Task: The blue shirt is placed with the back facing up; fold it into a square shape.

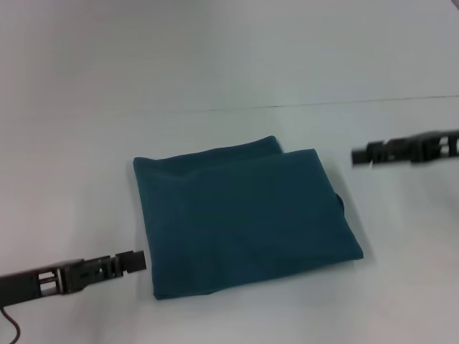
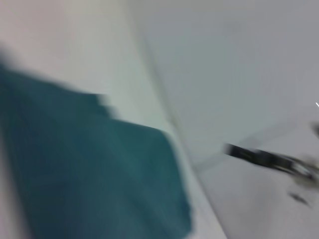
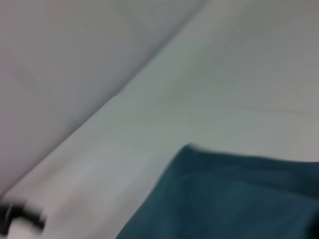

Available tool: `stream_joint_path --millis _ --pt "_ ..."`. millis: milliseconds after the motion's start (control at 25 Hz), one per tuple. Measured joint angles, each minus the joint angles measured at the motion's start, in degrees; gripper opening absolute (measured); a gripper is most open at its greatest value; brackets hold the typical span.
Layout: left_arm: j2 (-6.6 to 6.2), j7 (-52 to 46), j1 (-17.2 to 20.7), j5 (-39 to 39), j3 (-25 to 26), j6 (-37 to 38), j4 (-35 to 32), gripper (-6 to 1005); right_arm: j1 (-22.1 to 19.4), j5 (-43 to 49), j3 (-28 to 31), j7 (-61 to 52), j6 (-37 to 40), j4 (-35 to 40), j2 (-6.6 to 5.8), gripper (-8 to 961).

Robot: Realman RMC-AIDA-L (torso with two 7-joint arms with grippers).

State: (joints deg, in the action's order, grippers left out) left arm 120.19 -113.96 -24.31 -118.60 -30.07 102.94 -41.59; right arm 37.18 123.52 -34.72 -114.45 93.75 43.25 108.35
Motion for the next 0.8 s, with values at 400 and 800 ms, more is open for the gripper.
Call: stream_joint_path --millis 400,800 --pt "-1.35 14.9 -4.4 -1.6 -3.7 0.2 -3.2 597 -2.4 1.5 -3.5 15.1 7.0 4.7 8.38 806" --pt "-1.90 12.4 -7.3 -7.0 -8.5 -0.2 -4.4 644 -0.3 1.2 -8.0 14.5 6.6 1.3 10.97 805"
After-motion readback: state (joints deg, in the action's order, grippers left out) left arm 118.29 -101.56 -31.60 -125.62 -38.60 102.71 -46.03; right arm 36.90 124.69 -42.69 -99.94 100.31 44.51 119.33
